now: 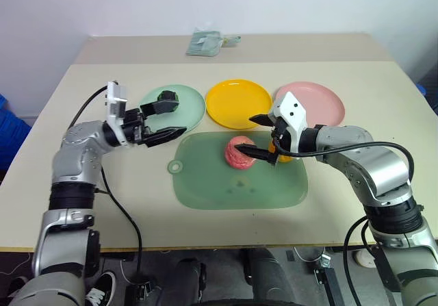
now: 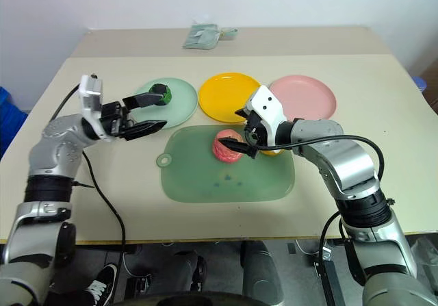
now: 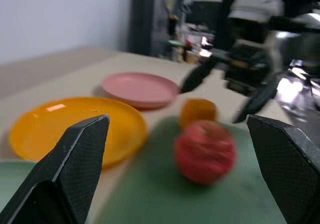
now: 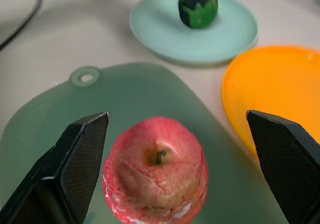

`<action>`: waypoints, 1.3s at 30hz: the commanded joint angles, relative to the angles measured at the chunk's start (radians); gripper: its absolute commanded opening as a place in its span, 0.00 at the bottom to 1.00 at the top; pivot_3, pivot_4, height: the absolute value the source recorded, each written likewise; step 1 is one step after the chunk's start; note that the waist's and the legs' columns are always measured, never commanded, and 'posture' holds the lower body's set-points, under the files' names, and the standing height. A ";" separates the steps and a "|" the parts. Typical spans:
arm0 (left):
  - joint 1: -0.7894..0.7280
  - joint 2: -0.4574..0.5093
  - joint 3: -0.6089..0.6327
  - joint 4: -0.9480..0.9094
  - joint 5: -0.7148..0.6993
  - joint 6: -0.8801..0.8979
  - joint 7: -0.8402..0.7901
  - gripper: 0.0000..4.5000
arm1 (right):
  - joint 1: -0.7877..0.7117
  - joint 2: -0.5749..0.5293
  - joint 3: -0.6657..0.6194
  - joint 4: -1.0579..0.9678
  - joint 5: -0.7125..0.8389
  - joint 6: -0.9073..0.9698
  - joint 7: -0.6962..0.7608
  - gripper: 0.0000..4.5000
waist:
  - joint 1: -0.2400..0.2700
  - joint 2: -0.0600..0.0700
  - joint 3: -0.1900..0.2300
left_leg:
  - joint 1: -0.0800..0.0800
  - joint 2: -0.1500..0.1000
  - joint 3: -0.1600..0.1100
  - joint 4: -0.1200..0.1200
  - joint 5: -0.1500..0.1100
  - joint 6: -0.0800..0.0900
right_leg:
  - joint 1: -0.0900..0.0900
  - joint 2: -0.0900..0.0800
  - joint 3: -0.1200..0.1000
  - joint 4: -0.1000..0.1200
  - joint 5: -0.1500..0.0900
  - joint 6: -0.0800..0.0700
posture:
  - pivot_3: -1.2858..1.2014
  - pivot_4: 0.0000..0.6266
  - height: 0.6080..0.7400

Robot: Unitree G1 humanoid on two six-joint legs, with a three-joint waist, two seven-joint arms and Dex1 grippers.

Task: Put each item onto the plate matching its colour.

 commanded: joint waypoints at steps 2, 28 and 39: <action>0.055 0.050 0.023 -0.118 -0.048 0.055 -0.030 1.00 | -0.043 0.006 0.035 0.031 -0.003 0.055 0.010 1.00 | 0.001 0.000 0.000 | 0.000 0.000 0.000 0.000 0.000 0.000 | 0.000 0.000 0.000 0.000 0.000 0.000 | 0.52 0.24 1.00; 0.063 -0.007 0.027 -0.173 -0.024 0.005 0.134 1.00 | -0.248 0.097 -0.175 0.476 -0.168 -0.196 -0.257 0.71 | 0.005 0.000 0.000 | 0.000 0.000 0.000 -0.002 0.001 -0.001 | -0.001 0.000 0.000 0.000 0.000 0.000 | 0.52 0.24 1.00; 0.051 -0.018 0.023 -0.139 -0.021 -0.022 0.107 1.00 | -0.300 0.064 -0.248 0.827 -0.312 -0.371 -0.459 1.00 | -0.015 0.001 0.000 | -0.003 -0.001 0.003 -0.003 0.000 -0.001 | -0.004 0.000 0.002 0.000 0.000 0.000 | 0.52 0.24 1.00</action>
